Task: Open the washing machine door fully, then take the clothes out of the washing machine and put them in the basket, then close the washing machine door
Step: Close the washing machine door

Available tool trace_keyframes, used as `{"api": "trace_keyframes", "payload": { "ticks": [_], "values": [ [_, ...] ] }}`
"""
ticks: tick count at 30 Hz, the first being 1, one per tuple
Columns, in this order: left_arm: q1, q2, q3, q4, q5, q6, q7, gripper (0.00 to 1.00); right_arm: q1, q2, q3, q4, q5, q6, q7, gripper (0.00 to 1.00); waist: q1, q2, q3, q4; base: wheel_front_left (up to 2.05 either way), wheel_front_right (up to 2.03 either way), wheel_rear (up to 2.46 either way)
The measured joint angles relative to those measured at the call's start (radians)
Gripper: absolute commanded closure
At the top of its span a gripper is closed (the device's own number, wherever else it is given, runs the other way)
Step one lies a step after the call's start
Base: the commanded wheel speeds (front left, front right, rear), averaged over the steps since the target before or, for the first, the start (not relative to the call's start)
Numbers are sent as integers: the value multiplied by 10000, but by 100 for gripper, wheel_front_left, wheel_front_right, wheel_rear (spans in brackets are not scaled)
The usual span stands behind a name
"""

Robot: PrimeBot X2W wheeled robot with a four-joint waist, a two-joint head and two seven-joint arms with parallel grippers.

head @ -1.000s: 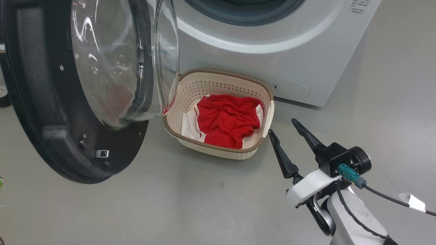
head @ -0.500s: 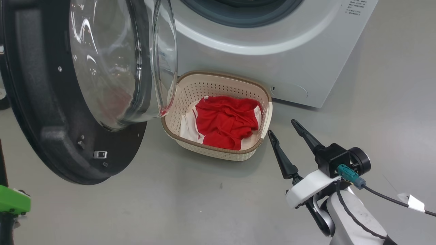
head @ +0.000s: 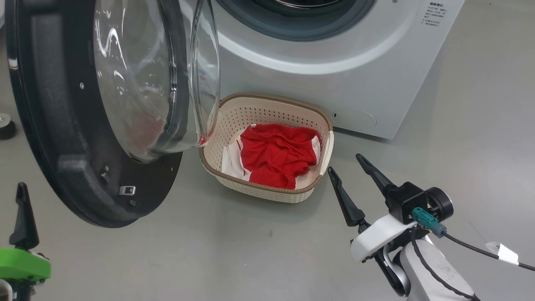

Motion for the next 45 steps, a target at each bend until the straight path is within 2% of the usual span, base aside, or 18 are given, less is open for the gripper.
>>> {"api": "trace_keyframes", "payload": {
  "ticks": [17,45],
  "values": [
    [-7,449,-539,619,12,0,-1323,0,11,6,-4,-10,151,-4,0,0,0,0,32,-21,0,0,0],
    [-138,754,-1028,1388,-79,-2,-1791,0,11,6,-21,-52,163,-6,0,0,0,0,92,-49,0,0,0]
  ]
}}
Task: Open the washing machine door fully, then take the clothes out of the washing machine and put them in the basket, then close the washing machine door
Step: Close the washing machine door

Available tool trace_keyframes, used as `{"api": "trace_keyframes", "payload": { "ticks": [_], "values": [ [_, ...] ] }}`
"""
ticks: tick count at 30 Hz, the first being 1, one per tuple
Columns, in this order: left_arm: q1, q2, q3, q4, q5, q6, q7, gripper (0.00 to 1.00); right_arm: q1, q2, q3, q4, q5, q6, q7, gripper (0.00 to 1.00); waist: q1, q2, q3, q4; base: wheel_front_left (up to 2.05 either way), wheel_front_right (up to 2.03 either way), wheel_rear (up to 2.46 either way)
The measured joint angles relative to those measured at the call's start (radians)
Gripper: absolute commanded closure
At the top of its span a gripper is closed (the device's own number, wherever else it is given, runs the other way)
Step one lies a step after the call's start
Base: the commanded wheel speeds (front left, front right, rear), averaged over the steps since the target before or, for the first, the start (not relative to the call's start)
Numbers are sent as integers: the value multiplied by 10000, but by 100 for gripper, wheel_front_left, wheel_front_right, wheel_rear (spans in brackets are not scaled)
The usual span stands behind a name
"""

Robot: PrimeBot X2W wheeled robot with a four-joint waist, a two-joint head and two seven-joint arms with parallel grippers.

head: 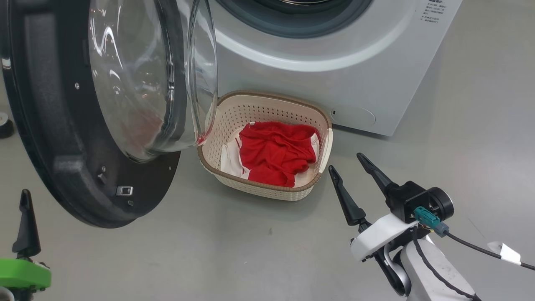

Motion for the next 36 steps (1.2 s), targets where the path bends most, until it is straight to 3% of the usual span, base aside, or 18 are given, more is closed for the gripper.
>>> {"api": "trace_keyframes", "payload": {
  "ticks": [13,14,15,16,23,36],
  "values": [
    [-75,61,-174,219,-90,2,-63,0,0,0,6,-12,50,-2,0,0,0,0,-1,14,0,0,0],
    [-81,75,-196,228,-92,2,-86,24,0,0,6,-12,65,-2,0,0,0,0,-2,14,0,0,0],
    [-84,88,-209,240,-96,2,-88,73,0,0,6,-12,75,-2,0,0,0,0,-3,13,0,0,0],
    [-85,94,-232,247,-105,2,-88,100,0,0,6,-12,75,-4,0,0,0,0,-5,12,0,0,0],
    [-98,188,-382,255,-150,0,-90,100,0,0,17,-12,86,-17,0,0,0,0,-22,2,0,0,0],
    [-869,1009,10,-92,-510,0,-92,100,0,2,13,-13,100,-77,0,0,0,0,-64,30,0,0,0]
  ]
}}
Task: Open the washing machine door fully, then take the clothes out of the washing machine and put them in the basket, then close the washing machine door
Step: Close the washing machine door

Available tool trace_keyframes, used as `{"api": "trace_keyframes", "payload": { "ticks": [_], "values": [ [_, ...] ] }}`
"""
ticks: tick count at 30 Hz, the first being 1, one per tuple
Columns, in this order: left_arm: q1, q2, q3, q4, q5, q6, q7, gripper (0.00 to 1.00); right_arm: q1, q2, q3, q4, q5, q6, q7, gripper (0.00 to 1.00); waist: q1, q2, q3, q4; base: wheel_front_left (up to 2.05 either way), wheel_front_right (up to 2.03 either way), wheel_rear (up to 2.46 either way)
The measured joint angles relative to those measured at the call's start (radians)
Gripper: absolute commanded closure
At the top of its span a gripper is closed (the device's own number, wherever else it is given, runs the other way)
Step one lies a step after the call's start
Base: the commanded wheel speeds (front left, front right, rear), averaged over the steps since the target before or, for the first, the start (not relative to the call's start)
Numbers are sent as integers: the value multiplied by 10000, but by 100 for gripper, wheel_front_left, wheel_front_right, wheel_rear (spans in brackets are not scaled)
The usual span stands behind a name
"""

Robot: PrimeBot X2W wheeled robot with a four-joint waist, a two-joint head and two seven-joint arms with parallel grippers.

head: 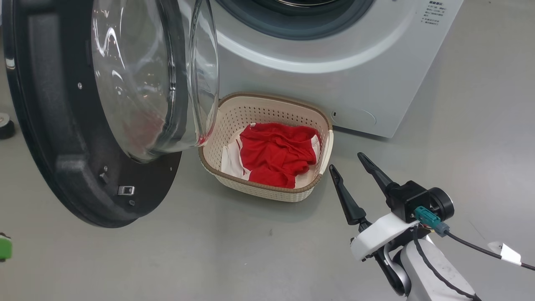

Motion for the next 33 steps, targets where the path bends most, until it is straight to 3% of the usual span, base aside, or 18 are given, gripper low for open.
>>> {"api": "trace_keyframes", "payload": {
  "ticks": [7,17,25,33],
  "values": [
    [-467,-75,581,447,-1482,0,673,100,0,0,21,0,0,0,0,0,0,0,-32,-14,0,0,0],
    [-1252,-1323,1906,1381,-5285,19,2890,100,2,0,27,10,2,-2,0,0,0,0,-92,-122,0,0,0],
    [-1792,-2079,2614,1687,-8063,546,4972,100,9,2,79,12,4,-2,0,0,0,0,-146,-144,0,0,0],
    [-1941,-2161,2702,1624,-9436,1110,6782,100,51,2,169,19,17,0,0,0,0,0,-188,-112,0,0,0]
  ]
}}
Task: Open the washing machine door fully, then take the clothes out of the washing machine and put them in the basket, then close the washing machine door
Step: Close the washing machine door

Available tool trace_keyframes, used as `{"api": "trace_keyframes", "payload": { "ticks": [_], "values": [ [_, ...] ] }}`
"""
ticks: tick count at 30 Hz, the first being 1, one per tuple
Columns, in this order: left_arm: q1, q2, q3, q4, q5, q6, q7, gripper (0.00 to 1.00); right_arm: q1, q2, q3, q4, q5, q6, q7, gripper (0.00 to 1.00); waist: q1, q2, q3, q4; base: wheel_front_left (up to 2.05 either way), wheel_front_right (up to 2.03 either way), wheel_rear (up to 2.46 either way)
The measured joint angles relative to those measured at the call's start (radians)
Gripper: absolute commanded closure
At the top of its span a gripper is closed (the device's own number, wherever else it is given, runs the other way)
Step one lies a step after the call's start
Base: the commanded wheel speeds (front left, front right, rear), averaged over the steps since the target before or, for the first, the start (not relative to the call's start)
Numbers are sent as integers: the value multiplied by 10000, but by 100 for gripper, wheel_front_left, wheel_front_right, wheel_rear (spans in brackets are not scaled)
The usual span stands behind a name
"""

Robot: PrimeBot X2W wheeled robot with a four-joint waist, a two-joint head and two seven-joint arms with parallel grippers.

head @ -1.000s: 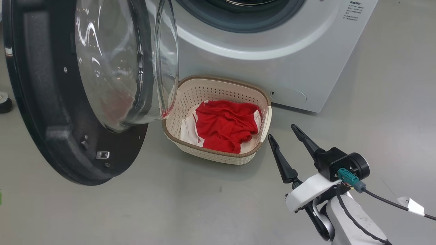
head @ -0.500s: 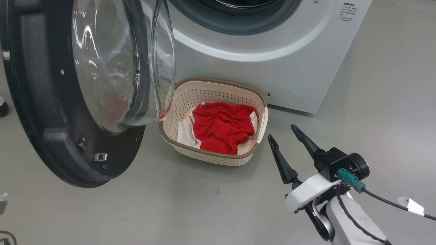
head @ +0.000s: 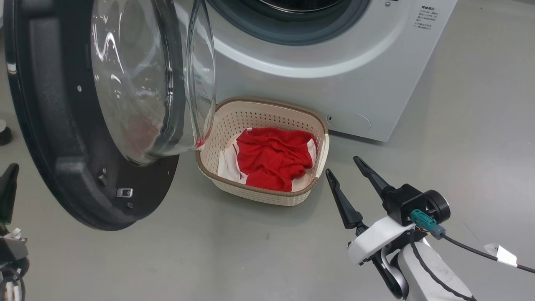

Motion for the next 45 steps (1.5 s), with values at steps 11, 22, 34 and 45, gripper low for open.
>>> {"api": "trace_keyframes", "payload": {
  "ticks": [11,22,34,45],
  "values": [
    [63,42,-150,-510,-780,403,1802,100,9,0,109,13,12,0,0,0,0,0,-25,-41,0,0,0],
    [599,-104,-351,-1406,-1799,376,3352,100,12,0,100,25,46,-17,0,0,0,0,28,-104,0,0,0],
    [955,-516,-238,-2100,-2510,399,4010,100,10,0,92,25,48,-23,0,0,1,0,132,-119,0,0,0],
    [1289,-723,-405,-2681,-2562,449,4293,100,-7,2,203,35,61,-21,0,0,0,0,144,-308,0,0,0]
  ]
}}
